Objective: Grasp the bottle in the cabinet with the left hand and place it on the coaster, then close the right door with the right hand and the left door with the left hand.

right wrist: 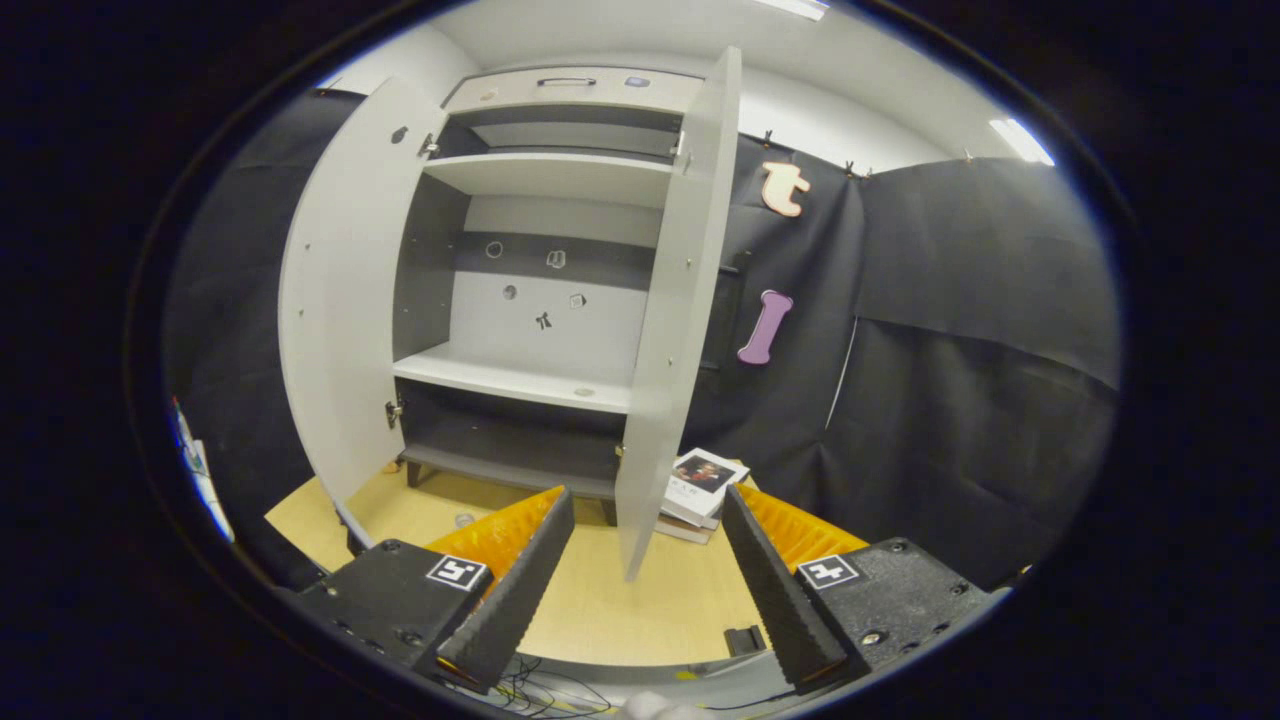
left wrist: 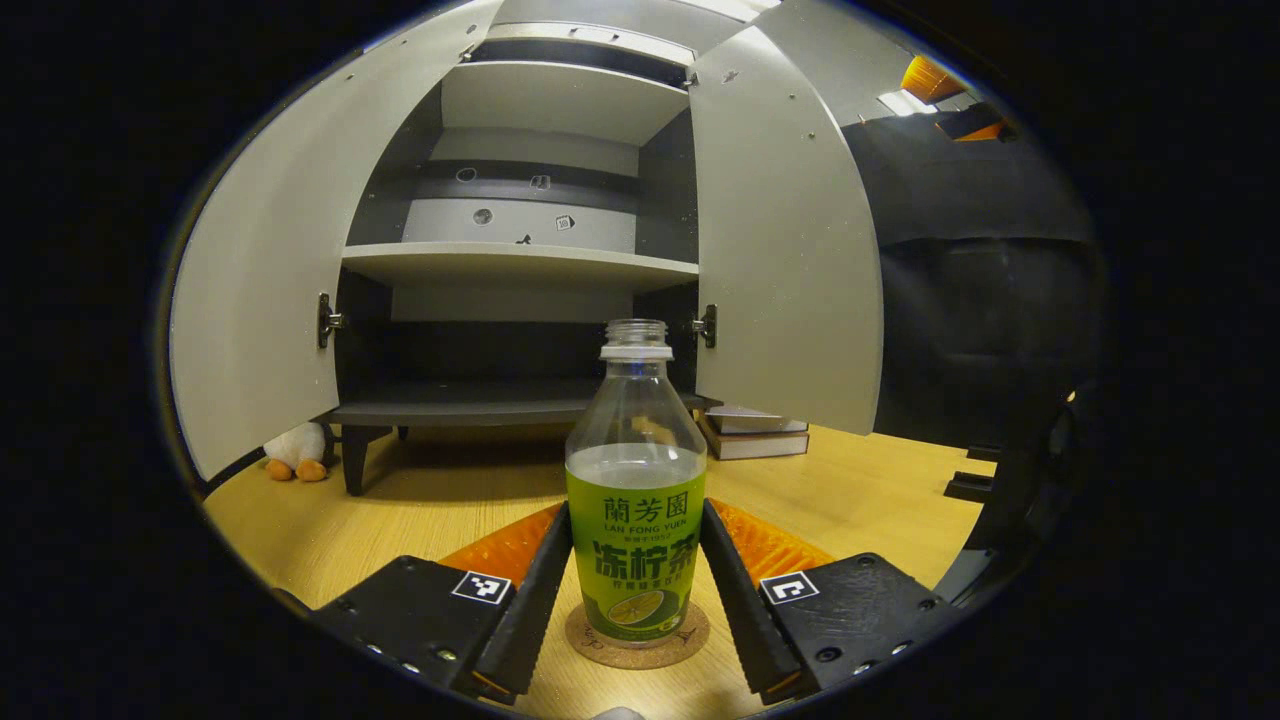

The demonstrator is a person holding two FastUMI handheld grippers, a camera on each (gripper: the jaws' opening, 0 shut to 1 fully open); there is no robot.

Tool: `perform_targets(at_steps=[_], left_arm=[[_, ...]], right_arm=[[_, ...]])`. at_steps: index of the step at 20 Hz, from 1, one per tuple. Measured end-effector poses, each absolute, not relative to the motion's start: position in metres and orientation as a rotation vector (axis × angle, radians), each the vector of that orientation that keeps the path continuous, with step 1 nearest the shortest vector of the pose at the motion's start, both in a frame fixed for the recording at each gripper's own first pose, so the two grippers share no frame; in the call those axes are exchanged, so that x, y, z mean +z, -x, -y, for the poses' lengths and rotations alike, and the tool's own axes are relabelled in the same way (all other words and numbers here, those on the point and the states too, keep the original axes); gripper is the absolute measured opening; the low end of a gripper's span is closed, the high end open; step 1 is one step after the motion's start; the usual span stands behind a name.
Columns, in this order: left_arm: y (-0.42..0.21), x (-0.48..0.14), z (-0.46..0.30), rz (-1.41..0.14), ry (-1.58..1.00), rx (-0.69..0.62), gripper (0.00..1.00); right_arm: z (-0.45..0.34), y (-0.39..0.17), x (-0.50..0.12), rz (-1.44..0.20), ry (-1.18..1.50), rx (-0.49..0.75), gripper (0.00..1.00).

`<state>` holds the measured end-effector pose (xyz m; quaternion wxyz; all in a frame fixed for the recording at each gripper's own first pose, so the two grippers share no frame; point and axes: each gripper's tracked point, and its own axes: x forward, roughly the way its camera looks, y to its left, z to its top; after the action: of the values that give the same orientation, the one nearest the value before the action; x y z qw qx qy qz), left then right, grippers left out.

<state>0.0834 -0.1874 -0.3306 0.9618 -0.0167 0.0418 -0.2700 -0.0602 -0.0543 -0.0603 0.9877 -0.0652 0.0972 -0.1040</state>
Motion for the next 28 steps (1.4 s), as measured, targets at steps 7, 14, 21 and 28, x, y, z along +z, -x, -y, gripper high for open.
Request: perform_targets(at_steps=[7, 14, 21, 28], left_arm=[[-0.080, -0.312, 0.179, -0.082, -0.005, -0.523, 0.96], [-0.079, -0.212, 0.162, -0.044, 0.032, -0.466, 0.96], [-0.073, -0.100, 0.095, -0.037, 0.056, -0.305, 0.96], [-0.030, -0.054, 0.006, -0.035, -0.020, -0.143, 0.96]], right_arm=[[0.052, 0.058, -0.057, -0.187, 0.122, -0.204, 0.98], [0.053, 0.059, -0.048, -0.147, 0.101, -0.210, 0.98], [0.046, 0.050, -0.036, -0.085, 0.057, -0.180, 0.98], [0.068, 0.036, -0.034, -0.036, 0.001, -0.197, 0.97]])
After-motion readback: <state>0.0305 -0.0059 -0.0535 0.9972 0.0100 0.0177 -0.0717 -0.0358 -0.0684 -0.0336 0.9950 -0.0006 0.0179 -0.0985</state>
